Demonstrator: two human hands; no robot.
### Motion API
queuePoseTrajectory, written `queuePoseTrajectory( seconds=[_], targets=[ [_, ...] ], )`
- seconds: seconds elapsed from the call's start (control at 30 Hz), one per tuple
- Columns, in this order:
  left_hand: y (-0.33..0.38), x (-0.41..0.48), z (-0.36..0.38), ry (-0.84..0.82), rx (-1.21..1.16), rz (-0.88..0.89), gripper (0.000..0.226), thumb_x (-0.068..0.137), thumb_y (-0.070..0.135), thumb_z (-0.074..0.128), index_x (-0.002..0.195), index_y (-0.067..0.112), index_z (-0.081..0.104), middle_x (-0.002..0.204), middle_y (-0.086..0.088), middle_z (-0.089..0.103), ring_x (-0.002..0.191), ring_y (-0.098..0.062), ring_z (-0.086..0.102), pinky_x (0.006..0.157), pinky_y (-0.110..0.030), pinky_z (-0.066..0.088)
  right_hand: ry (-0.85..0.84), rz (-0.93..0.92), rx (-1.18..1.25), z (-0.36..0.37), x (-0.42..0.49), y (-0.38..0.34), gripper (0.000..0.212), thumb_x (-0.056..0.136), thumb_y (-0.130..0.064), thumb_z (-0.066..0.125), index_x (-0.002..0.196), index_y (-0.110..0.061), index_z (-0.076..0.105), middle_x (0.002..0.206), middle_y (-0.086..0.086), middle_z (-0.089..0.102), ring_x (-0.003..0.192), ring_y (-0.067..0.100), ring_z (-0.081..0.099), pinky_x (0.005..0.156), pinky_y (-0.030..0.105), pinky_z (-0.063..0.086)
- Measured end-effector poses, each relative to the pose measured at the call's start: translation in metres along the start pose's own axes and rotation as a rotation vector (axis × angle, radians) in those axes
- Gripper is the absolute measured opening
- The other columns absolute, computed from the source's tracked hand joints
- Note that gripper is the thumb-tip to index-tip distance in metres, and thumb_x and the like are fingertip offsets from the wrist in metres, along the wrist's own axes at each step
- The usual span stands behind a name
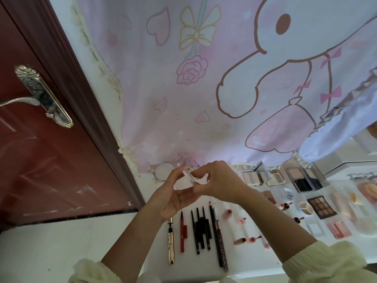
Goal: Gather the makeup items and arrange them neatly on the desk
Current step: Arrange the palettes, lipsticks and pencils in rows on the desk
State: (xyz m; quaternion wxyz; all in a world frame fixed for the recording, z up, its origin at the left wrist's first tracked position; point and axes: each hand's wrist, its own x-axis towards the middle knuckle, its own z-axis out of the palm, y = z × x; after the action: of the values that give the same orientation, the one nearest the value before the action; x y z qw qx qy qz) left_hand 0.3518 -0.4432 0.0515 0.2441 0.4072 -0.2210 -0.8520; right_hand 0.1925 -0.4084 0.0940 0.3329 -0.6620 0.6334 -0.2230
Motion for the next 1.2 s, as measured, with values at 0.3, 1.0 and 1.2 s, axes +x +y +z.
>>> queuePoseTrajectory(
  seconds=[0.3, 1.0, 1.2],
  targets=[
    [0.0, 0.004, -0.004, 0.02, 0.03, 0.006, 0.04, 0.084, 0.043, 0.066, 0.115, 0.017, 0.064, 0.096, -0.022, 0.07, 0.076, -0.027, 0.071, 0.084, -0.039, 0.058, 0.072, 0.004, -0.062, 0.009, -0.001, -0.002, 0.032, 0.073, -0.022, 0.071, 0.104, -0.027, 0.077, 0.066, -0.029, 0.053, 0.074, -0.021, 0.051, 0.062, 0.003, 0.036],
    [0.003, 0.004, -0.01, -0.114, -0.146, -0.162, 0.065, 0.079, 0.048, 0.063, 0.127, 0.007, 0.054, 0.117, -0.029, 0.062, 0.086, -0.03, 0.067, 0.067, -0.035, 0.059, 0.315, -0.1, -0.397, 0.002, 0.004, 0.026, 0.035, 0.105, -0.027, 0.034, 0.13, -0.013, 0.053, 0.088, 0.006, 0.069, 0.075, 0.025, 0.064, 0.067, 0.039, 0.054],
    [0.01, 0.011, -0.021, -0.19, -0.044, -0.195, 0.059, 0.089, 0.049, 0.046, 0.132, 0.008, 0.052, 0.116, -0.026, 0.062, 0.076, -0.023, 0.062, 0.057, -0.028, 0.053, 0.197, 0.011, -0.249, -0.004, 0.024, 0.025, 0.035, 0.105, -0.031, 0.034, 0.125, -0.011, 0.055, 0.095, 0.005, 0.071, 0.064, 0.006, 0.058, 0.059, 0.012, 0.04]
  ],
)
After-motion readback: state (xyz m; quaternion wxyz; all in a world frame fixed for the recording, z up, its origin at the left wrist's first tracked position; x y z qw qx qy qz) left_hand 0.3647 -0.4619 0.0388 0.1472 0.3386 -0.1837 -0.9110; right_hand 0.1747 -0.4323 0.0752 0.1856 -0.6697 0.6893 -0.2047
